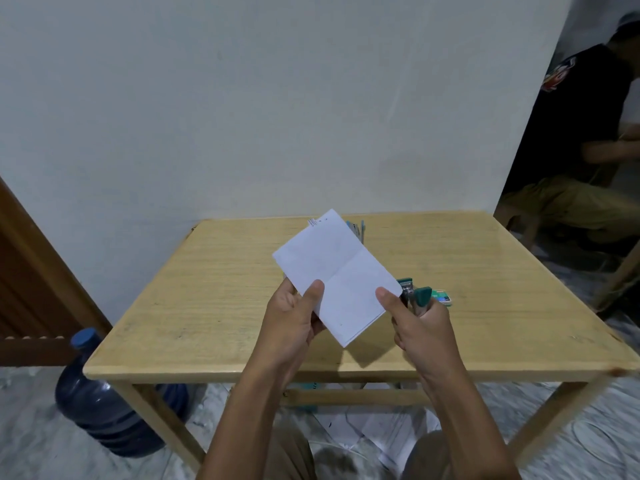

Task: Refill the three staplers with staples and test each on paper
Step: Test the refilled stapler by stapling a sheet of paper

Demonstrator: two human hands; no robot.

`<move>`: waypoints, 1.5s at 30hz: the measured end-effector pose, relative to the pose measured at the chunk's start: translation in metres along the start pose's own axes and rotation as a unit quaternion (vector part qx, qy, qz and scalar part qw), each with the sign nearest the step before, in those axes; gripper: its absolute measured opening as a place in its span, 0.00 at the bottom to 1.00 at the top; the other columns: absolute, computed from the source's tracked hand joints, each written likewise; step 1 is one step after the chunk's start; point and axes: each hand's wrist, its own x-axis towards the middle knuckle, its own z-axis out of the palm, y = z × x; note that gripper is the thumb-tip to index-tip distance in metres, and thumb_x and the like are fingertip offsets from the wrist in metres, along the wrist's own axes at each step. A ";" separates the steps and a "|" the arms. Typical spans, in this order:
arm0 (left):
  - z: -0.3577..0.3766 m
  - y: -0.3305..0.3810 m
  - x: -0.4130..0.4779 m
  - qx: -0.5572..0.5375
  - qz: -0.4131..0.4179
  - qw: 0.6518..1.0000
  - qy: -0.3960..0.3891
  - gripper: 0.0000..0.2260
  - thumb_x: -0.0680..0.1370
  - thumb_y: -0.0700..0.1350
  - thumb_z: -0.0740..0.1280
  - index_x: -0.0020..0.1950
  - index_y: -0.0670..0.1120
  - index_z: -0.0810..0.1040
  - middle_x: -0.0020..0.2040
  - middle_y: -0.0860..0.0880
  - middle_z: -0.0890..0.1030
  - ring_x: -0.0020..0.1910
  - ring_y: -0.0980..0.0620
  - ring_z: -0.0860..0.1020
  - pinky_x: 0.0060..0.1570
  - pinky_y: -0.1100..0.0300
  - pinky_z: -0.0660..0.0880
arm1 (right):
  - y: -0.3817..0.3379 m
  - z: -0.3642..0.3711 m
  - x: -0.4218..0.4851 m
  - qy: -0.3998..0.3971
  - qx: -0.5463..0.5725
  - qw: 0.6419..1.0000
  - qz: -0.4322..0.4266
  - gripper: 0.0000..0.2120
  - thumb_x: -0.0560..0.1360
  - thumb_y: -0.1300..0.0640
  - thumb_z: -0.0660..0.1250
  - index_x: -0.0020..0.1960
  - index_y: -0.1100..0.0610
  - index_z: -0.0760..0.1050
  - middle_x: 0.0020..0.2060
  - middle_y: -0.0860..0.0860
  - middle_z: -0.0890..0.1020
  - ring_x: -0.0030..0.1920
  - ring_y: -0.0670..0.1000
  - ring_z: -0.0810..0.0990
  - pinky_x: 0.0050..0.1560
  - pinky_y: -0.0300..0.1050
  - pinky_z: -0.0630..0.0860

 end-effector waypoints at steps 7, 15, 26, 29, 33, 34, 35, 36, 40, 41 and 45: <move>-0.010 0.002 -0.002 0.113 0.010 0.993 -0.038 0.12 0.82 0.41 0.62 0.65 0.49 0.74 0.54 0.48 0.85 0.53 0.47 0.84 0.51 0.49 0.80 | 0.014 -0.003 0.001 0.017 0.050 0.998 0.037 0.12 0.71 0.46 0.74 0.48 0.54 0.81 0.27 0.48 0.75 0.27 0.48 0.69 0.28 0.40 0.66; -0.025 0.008 -0.006 0.176 -0.036 0.975 -0.130 0.15 0.82 0.40 0.61 0.68 0.50 0.72 0.56 0.46 0.85 0.54 0.43 0.83 0.51 0.45 0.81 | 0.001 -0.021 0.009 -0.014 0.000 1.000 0.015 0.08 0.72 0.49 0.73 0.44 0.54 0.80 0.23 0.43 0.65 0.24 0.46 0.58 0.22 0.37 0.58; -0.029 0.013 -0.002 0.160 -0.079 0.978 -0.108 0.08 0.81 0.42 0.63 0.58 0.44 0.79 0.46 0.45 0.86 0.40 0.48 0.83 0.36 0.60 0.77 | 0.002 -0.015 0.018 -0.023 0.038 0.999 -0.008 0.10 0.74 0.56 0.73 0.37 0.57 0.76 0.27 0.51 0.60 0.26 0.49 0.55 0.29 0.46 0.54; -0.034 -0.002 0.007 0.014 -0.087 0.996 -0.021 0.14 0.80 0.49 0.62 0.56 0.41 0.79 0.44 0.43 0.81 0.37 0.46 0.78 0.35 0.57 0.77 | 0.007 -0.009 0.016 0.055 0.145 0.987 0.028 0.10 0.74 0.57 0.73 0.35 0.53 0.77 0.31 0.52 0.66 0.24 0.46 0.58 0.27 0.43 0.57; -0.023 -0.033 -0.001 -0.220 -0.117 0.968 0.008 0.13 0.74 0.49 0.63 0.51 0.41 0.77 0.44 0.38 0.80 0.33 0.41 0.80 0.33 0.52 0.80 | 0.005 0.003 0.010 0.121 0.289 0.945 0.092 0.07 0.75 0.56 0.73 0.40 0.53 0.76 0.34 0.48 0.73 0.22 0.44 0.60 0.21 0.35 0.60; -0.020 -0.037 -0.006 -0.244 -0.110 0.964 -0.001 0.12 0.72 0.46 0.64 0.51 0.40 0.77 0.44 0.37 0.81 0.33 0.40 0.80 0.32 0.53 0.79 | 0.005 0.007 0.009 0.128 0.309 0.937 0.103 0.06 0.75 0.56 0.72 0.42 0.52 0.76 0.35 0.47 0.74 0.22 0.44 0.61 0.20 0.35 0.60; -0.016 -0.040 -0.010 -0.254 -0.104 0.961 -0.014 0.15 0.70 0.44 0.64 0.54 0.39 0.76 0.46 0.35 0.80 0.34 0.39 0.80 0.32 0.54 0.78 | 0.004 0.011 0.008 0.135 0.324 0.929 0.114 0.05 0.75 0.56 0.72 0.43 0.52 0.77 0.35 0.46 0.75 0.22 0.44 0.61 0.20 0.35 0.61; -0.013 -0.043 -0.014 -0.247 -0.102 0.963 -0.034 0.19 0.68 0.43 0.64 0.57 0.38 0.75 0.49 0.34 0.80 0.35 0.39 0.79 0.33 0.53 0.78 | 0.003 0.014 0.008 0.142 0.334 0.924 0.121 0.04 0.75 0.55 0.72 0.44 0.51 0.77 0.35 0.45 0.76 0.21 0.43 0.61 0.20 0.35 0.61; -0.001 -0.048 -0.024 -0.080 -0.070 0.988 -0.111 0.30 0.63 0.47 0.71 0.64 0.40 0.73 0.54 0.39 0.81 0.38 0.44 0.81 0.38 0.54 0.78 | -0.003 0.026 0.003 0.149 0.343 0.918 0.131 0.06 0.74 0.54 0.73 0.46 0.53 0.76 0.30 0.45 0.72 0.20 0.43 0.62 0.20 0.36 0.61; 0.003 -0.049 -0.026 -0.041 -0.063 0.990 -0.117 0.29 0.64 0.49 0.74 0.63 0.42 0.75 0.54 0.41 0.82 0.38 0.46 0.80 0.38 0.55 0.77 | -0.004 0.029 0.000 0.148 0.338 0.920 0.136 0.07 0.74 0.53 0.73 0.46 0.53 0.75 0.28 0.46 0.70 0.19 0.44 0.62 0.20 0.37 0.61; 0.023 -0.041 -0.029 0.076 -0.058 0.995 -0.006 0.27 0.63 0.67 0.75 0.49 0.48 0.84 0.41 0.47 0.84 0.40 0.50 0.80 0.45 0.54 0.77 | 0.001 0.041 -0.012 0.117 0.268 0.946 0.138 0.09 0.73 0.52 0.73 0.41 0.53 0.74 0.25 0.48 0.64 0.22 0.46 0.61 0.26 0.40 0.60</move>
